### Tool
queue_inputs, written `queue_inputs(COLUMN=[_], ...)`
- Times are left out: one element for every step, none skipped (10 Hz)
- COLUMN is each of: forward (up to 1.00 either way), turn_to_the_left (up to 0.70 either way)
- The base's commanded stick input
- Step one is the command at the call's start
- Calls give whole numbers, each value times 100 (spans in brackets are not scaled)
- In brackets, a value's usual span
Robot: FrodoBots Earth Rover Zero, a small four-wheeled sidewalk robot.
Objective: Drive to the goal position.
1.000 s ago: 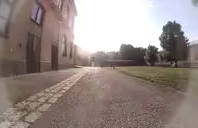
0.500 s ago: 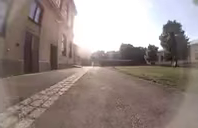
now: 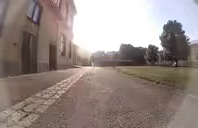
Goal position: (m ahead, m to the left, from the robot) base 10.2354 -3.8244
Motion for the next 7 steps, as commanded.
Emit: queue_inputs(forward=[44,44,44,44,44,44,44], turn_to_the_left=[2,2,2,2,2,2,2])
